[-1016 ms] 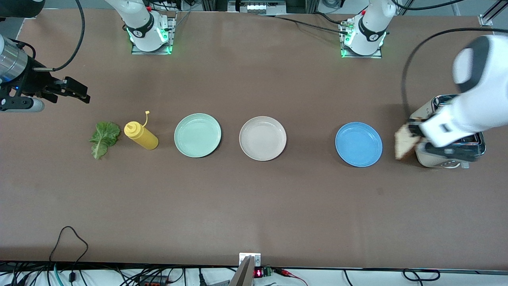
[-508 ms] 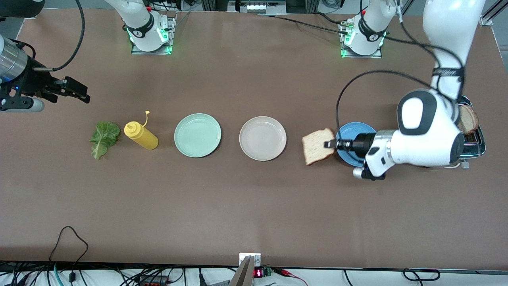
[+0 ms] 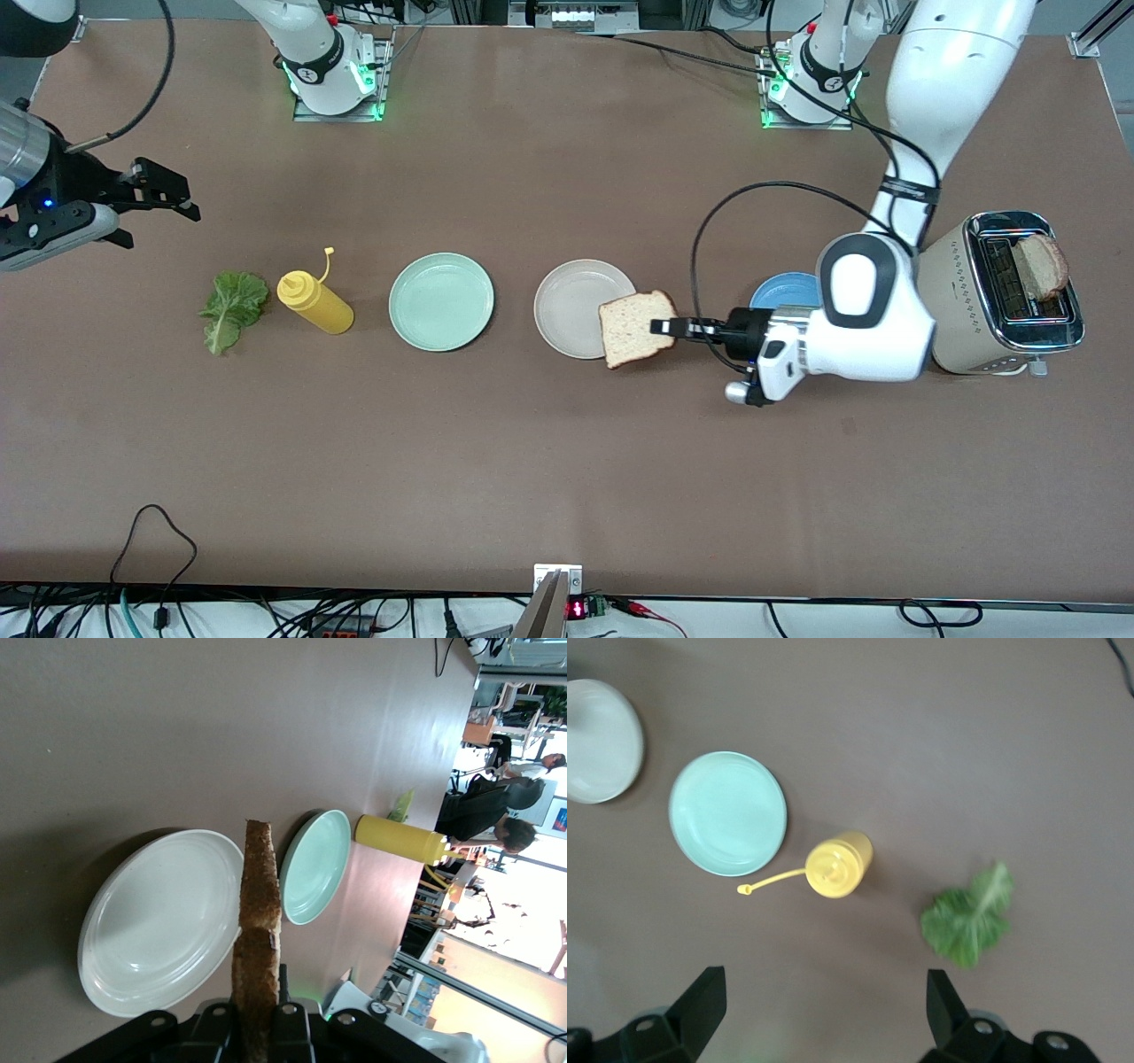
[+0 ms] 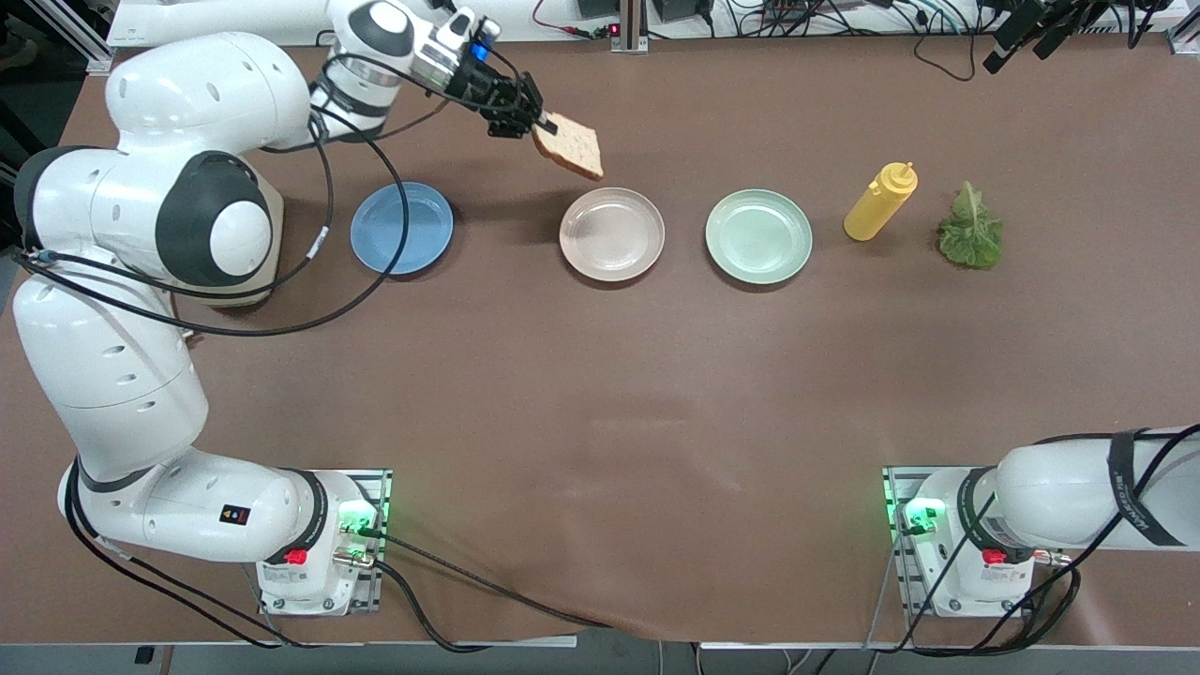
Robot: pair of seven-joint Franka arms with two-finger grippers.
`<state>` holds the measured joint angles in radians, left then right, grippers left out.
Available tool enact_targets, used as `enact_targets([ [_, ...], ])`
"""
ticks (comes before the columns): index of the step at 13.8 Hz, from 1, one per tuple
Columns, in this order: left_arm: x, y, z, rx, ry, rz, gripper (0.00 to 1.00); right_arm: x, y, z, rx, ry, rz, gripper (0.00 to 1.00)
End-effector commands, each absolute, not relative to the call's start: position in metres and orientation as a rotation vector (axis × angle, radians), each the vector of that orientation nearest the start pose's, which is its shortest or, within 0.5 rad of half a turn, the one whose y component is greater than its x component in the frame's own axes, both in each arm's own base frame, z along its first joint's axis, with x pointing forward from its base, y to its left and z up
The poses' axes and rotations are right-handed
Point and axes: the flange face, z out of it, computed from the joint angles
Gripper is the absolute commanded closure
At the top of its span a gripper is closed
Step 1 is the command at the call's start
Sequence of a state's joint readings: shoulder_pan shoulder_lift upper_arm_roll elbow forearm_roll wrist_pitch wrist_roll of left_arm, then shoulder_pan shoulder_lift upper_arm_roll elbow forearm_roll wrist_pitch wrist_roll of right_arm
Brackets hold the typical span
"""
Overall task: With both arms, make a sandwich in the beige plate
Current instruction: 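Lift the bread slice out and carry it to the beige plate, then release the bread with the left gripper while the right gripper grasps the bottle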
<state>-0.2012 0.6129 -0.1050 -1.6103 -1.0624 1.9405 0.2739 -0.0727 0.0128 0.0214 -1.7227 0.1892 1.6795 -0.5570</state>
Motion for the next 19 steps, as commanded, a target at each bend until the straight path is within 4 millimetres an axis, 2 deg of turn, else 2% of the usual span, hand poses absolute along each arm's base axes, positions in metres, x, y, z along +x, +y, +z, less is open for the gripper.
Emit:
enact_targets([
  [1,0.602,-0.257,0.253,2.085,-0.067,-0.262,1.00,0.548,-0.049,0.530,-2.690,-0.880,-0.175,0.00],
  [2,0.594,-0.256,0.240,2.079,-0.058,-0.237,1.00,0.545,-0.059,0.515,-2.625,-0.902,-0.227,0.00],
  [6,0.573,-0.260,0.215,1.992,-0.059,-0.159,1.00,0.531,-0.093,0.464,-2.353,-0.981,-0.471,0.00],
  [10,0.543,-0.269,0.179,1.966,-0.100,-0.137,1.00,0.518,-0.121,0.397,-2.131,-1.046,-0.698,0.00],
  [11,0.537,-0.277,0.174,1.969,-0.113,-0.153,1.00,0.519,-0.131,0.376,-2.085,-1.070,-0.742,0.00],
  [13,0.534,-0.279,0.164,1.999,-0.096,-0.146,1.00,0.516,-0.148,0.321,-1.958,-1.080,-0.834,0.00],
  [15,0.524,-0.306,0.159,1.995,-0.053,-0.133,1.00,0.514,-0.153,0.270,-1.856,-1.112,-0.936,0.00],
  [17,0.521,-0.309,0.155,2.007,-0.047,-0.129,0.97,0.510,-0.151,0.228,-1.779,-1.122,-1.012,0.00],
  [18,0.521,-0.309,0.154,2.008,-0.045,-0.132,0.77,0.508,-0.149,0.210,-1.748,-1.130,-1.043,0.00],
  [19,0.520,-0.309,0.154,2.012,-0.045,-0.130,0.35,0.505,-0.148,0.192,-1.719,-1.134,-1.073,0.00],
])
